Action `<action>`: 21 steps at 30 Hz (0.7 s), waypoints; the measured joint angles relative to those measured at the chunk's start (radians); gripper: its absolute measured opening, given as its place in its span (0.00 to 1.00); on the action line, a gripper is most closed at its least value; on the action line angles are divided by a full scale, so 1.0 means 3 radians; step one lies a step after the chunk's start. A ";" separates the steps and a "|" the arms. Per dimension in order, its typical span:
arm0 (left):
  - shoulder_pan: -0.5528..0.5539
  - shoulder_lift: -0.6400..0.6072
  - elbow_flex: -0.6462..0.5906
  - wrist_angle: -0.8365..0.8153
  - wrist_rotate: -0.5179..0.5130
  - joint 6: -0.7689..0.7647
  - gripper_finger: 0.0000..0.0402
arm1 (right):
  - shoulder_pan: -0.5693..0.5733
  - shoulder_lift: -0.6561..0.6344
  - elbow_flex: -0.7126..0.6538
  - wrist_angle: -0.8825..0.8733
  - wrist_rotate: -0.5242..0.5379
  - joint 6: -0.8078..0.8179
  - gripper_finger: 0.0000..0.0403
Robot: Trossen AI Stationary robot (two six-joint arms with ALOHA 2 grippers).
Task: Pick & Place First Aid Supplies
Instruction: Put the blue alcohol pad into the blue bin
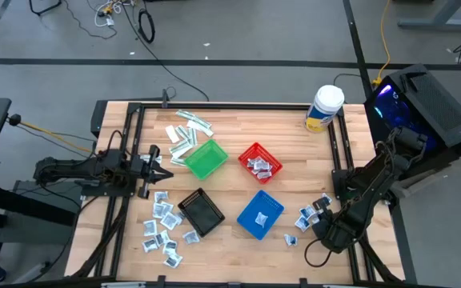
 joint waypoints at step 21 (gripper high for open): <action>0.0001 -0.0001 0.0000 0.0000 0.0000 0.0000 0.06 | 0.0000 0.0000 0.0108 -0.0151 -0.0031 -0.0022 0.00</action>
